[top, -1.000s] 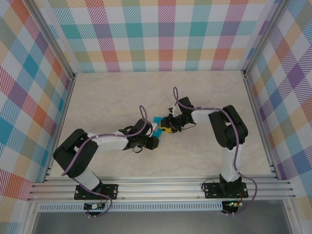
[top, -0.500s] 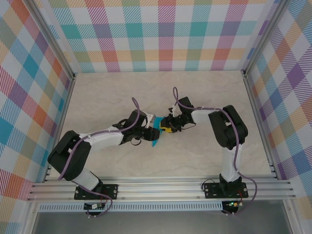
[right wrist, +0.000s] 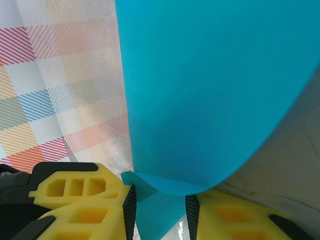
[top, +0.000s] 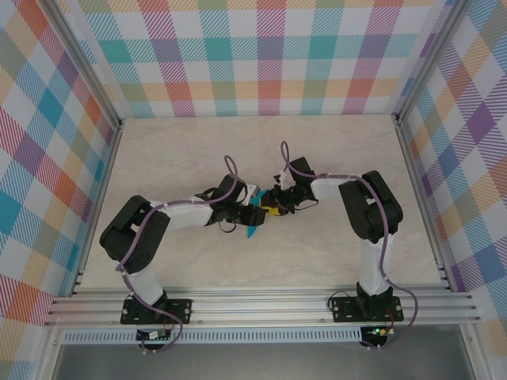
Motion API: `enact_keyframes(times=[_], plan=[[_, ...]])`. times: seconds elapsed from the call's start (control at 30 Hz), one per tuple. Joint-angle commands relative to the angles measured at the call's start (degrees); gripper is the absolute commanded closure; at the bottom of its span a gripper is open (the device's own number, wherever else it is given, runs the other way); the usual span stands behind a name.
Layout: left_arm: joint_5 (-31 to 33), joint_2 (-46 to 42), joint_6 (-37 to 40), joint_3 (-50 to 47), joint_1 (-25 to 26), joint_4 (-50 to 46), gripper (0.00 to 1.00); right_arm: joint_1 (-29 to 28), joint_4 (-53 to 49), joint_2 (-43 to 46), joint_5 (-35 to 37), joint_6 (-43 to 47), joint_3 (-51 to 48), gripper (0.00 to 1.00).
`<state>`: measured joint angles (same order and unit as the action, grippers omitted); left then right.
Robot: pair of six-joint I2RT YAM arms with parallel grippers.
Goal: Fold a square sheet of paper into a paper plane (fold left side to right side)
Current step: Fold the wing for the fifth time at the center of the table.
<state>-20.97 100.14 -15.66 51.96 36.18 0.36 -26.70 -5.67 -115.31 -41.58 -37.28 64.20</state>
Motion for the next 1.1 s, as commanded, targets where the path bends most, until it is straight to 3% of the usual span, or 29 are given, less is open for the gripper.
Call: enact_keyframes(times=[0.0,0.37,0.73,1.07], plan=[[-0.21,1.01,0.44,1.3,-1.18,0.43,0.61,-0.37,-1.18,0.22,0.63,1.15,1.53,0.67],[-2.36,0.22,-1.78,-1.31,-3.58,4.29,1.0,-0.2,-2.48,2.72,1.73,2.13,1.11,0.66],[-6.23,-3.64,-4.85,-7.1,-7.13,11.67,1.0,0.95,-0.88,6.76,2.87,2.77,-1.62,0.58],[-5.62,-3.64,-6.19,-9.34,-8.11,14.23,1.0,0.95,-0.31,6.67,2.65,2.17,-1.17,0.54]])
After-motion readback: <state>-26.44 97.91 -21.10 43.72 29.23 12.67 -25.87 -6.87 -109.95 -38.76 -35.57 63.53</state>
